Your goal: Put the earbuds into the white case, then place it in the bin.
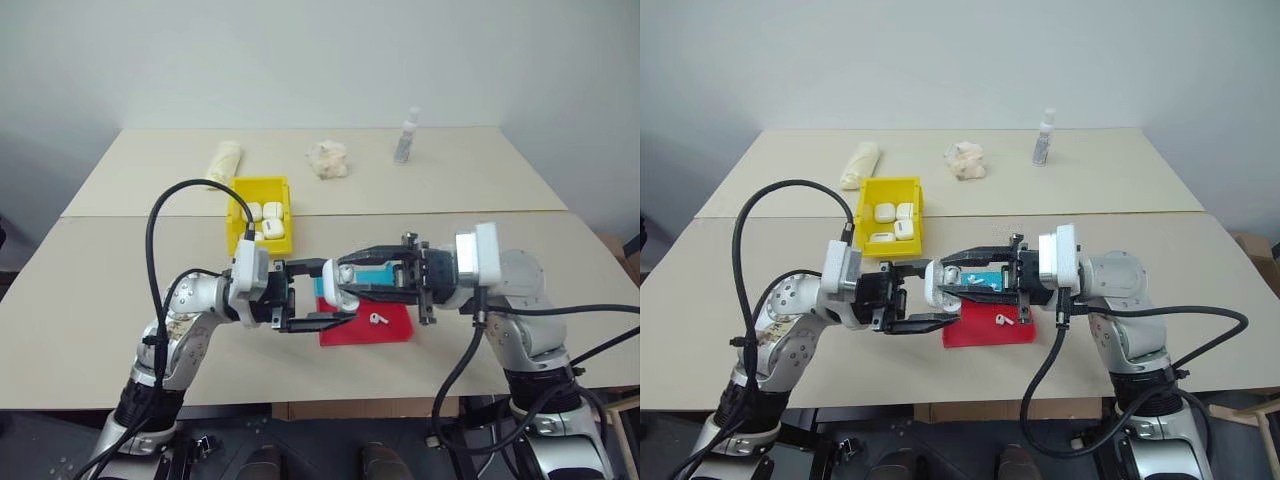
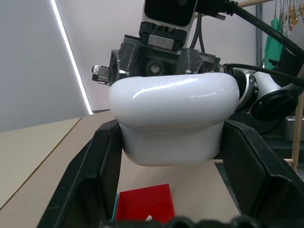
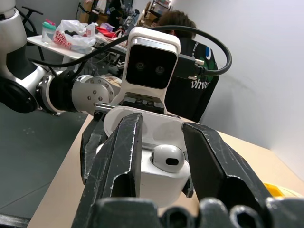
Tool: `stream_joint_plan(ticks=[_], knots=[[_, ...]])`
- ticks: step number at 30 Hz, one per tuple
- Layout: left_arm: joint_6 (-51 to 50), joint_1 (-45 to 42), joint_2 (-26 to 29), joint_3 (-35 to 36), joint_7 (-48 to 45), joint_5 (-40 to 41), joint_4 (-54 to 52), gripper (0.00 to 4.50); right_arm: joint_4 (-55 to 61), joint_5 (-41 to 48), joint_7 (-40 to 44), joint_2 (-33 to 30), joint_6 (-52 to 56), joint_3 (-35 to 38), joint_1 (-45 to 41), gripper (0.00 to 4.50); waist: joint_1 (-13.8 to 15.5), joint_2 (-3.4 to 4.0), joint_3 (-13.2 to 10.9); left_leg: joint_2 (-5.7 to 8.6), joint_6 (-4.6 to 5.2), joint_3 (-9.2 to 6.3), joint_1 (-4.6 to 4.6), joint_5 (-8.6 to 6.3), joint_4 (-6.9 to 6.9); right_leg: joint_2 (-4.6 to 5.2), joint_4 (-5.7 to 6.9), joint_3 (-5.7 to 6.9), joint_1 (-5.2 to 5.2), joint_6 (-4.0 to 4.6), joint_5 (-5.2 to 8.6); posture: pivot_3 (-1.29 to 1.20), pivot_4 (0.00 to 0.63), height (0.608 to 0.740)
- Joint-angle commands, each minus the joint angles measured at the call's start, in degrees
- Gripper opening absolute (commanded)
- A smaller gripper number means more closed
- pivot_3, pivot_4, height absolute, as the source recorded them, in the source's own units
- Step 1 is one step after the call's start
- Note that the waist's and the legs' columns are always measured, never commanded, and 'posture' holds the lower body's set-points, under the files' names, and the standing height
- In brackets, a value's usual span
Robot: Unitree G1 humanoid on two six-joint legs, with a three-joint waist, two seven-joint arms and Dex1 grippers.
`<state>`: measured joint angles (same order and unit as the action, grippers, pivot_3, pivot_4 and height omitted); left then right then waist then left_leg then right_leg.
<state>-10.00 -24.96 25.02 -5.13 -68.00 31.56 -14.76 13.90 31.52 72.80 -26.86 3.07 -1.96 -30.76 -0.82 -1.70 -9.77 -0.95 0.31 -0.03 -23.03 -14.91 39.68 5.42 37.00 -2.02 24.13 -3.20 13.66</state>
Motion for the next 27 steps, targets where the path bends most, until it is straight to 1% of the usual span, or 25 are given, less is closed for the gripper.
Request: stream_joint_plan(ticks=[1,3,5,8,11,14,17,21,24,27], knots=[[1.90,-0.77,0.21,0.49,0.44,-0.59,-0.32,2.80,0.36,-0.06,0.43,-1.21,-1.30,0.42,-0.58,1.87,0.00,0.00,0.00,0.00,0.00,0.00,0.00,0.00,0.00,0.00,0.00,0.00,0.00,0.00,0.00,0.00,0.150,0.740],[2.90,0.16,0.99,0.52,0.15,-1.97,0.47,2.80,0.19,0.66,0.13,-1.83,-0.82,1.37,-1.45,1.87,-0.04,0.00,0.00,0.00,0.00,0.00,0.00,0.00,0.00,0.00,0.00,0.00,0.00,0.00,0.00,0.00,0.150,0.740],[3.43,1.83,3.03,0.99,0.00,-3.58,0.58,2.80,-0.50,1.75,-1.30,-3.78,2.59,2.84,-3.88,1.87,-0.17,0.00,0.00,0.00,0.00,0.01,0.01,0.00,0.00,0.00,0.00,0.00,0.00,0.00,0.00,0.00,0.150,0.740],[5.62,6.23,7.11,3.53,-0.40,-5.23,0.57,2.80,-3.96,-1.49,-1.17,-10.14,8.41,1.80,-9.77,1.87,-0.39,0.06,-0.03,-0.02,0.00,0.01,0.08,0.00,-0.04,-0.01,0.04,-0.14,0.05,0.01,0.00,0.00,0.150,0.740],[5.05,9.90,10.23,6.95,1.45,-4.79,-0.53,2.80,-10.30,-8.27,1.71,-15.91,14.39,-4.87,-17.71,1.87,-0.28,0.07,-0.04,-0.06,0.01,0.03,0.08,0.00,-0.09,-0.04,0.01,-0.10,0.07,0.03,0.02,0.00,0.150,0.740],[5.00,12.61,11.89,8.76,2.77,-4.93,-1.69,2.80,-17.61,-17.65,4.35,-17.03,15.80,-13.53,-25.60,1.87,-0.36,0.07,-0.04,-0.08,0.01,0.13,0.11,-0.01,-0.08,-0.04,0.00,-0.10,0.06,0.05,0.03,0.00,0.150,0.740],[4.91,15.24,12.47,9.33,4.07,-5.17,-3.22,2.80,-25.78,-27.06,6.83,-14.83,13.09,-21.96,-32.67,1.87,-0.40,0.07,-0.04,-0.07,0.01,0.18,0.07,-0.01,-0.09,-0.03,-0.01,-0.12,0.10,0.05,0.03,0.00,0.150,0.740],[5.25,17.53,11.76,8.63,6.18,-5.91,-5.02,2.80,-37.18,-37.39,7.36,-8.98,6.93,-30.37,-39.81,1.87,-0.41,0.08,-0.05,-0.07,0.02,0.19,-0.07,-0.01,-0.10,-0.03,-0.01,-0.11,0.24,0.05,0.03,0.00,0.150,0.740],[5.39,18.12,10.83,7.94,8.10,-6.86,-5.76,2.80,-45.01,-42.25,6.10,-4.50,0.98,-33.35,-43.02,1.87,-0.38,0.08,-0.05,-0.06,0.01,0.19,-0.07,-0.01,-0.09,-0.02,0.02,-0.10,0.25,0.06,0.02,0.00,0.150,0.740],[5.64,19.79,11.38,8.17,8.05,-7.15,-6.72,2.80,-51.42,-45.51,6.17,-1.15,-4.45,-35.09,-44.93,1.87,-0.23,0.09,-0.05,-0.06,0.00,0.18,-0.09,0.00,-0.09,-0.01,0.03,-0.08,0.25,0.06,0.02,0.00,0.150,0.740]])
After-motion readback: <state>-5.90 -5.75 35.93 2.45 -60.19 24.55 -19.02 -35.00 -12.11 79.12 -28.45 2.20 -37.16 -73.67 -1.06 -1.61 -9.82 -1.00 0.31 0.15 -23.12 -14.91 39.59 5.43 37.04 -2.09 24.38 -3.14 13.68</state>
